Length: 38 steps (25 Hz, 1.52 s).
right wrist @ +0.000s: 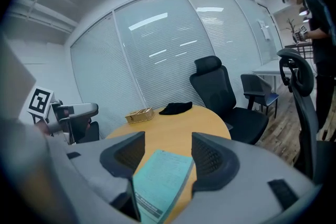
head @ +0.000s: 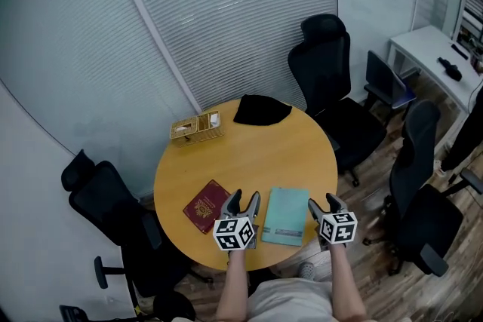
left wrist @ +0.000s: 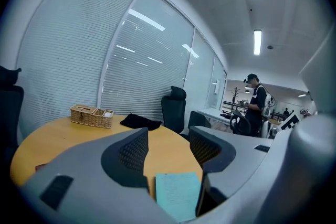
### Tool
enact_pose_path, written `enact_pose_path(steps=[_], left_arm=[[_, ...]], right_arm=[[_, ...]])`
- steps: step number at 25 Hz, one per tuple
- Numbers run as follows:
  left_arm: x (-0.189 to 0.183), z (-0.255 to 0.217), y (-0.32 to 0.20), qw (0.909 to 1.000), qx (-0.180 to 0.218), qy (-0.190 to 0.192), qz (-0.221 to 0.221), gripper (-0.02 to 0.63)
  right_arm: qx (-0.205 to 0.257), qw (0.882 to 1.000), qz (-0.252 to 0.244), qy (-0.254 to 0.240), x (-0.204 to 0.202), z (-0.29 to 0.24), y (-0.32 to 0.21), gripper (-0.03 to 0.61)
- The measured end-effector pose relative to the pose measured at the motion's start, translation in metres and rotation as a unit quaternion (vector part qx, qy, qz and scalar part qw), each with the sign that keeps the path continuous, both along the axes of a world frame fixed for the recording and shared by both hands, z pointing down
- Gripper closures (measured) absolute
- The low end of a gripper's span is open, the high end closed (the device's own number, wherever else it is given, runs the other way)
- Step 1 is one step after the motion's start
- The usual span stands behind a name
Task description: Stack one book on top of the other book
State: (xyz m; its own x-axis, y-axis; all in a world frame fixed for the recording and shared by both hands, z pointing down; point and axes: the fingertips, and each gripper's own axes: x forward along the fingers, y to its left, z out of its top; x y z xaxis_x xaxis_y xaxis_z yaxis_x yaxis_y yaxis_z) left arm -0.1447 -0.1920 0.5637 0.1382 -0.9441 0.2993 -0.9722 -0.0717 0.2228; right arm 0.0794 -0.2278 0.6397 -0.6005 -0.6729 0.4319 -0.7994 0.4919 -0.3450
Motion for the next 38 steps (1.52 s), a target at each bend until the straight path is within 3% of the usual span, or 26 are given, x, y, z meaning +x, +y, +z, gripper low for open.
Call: enact_pose_path(steps=[6, 17, 26, 38], left_arm=[[0.006, 0.008, -0.032, 0.9988, -0.012, 0.007, 0.048, 0.362], [0.014, 0.067, -0.064, 0.9907, -0.083, 0.009, 0.107, 0.362], [0.017, 0.121, -0.055, 0.9830, -0.139, 0.027, 0.117, 0.362], [0.029, 0.194, -0.023, 0.9626, -0.225, 0.069, 0.135, 0.362]], right_arm=[[-0.025, 0.999, 0.036, 0.008, -0.002, 0.018, -0.003, 0.313], [-0.062, 0.995, 0.077, 0.019, -0.006, 0.051, -0.016, 0.313], [-0.102, 0.992, 0.069, 0.036, -0.014, 0.085, -0.011, 0.313], [-0.168, 0.984, 0.062, 0.013, -0.025, 0.127, 0.002, 0.313]])
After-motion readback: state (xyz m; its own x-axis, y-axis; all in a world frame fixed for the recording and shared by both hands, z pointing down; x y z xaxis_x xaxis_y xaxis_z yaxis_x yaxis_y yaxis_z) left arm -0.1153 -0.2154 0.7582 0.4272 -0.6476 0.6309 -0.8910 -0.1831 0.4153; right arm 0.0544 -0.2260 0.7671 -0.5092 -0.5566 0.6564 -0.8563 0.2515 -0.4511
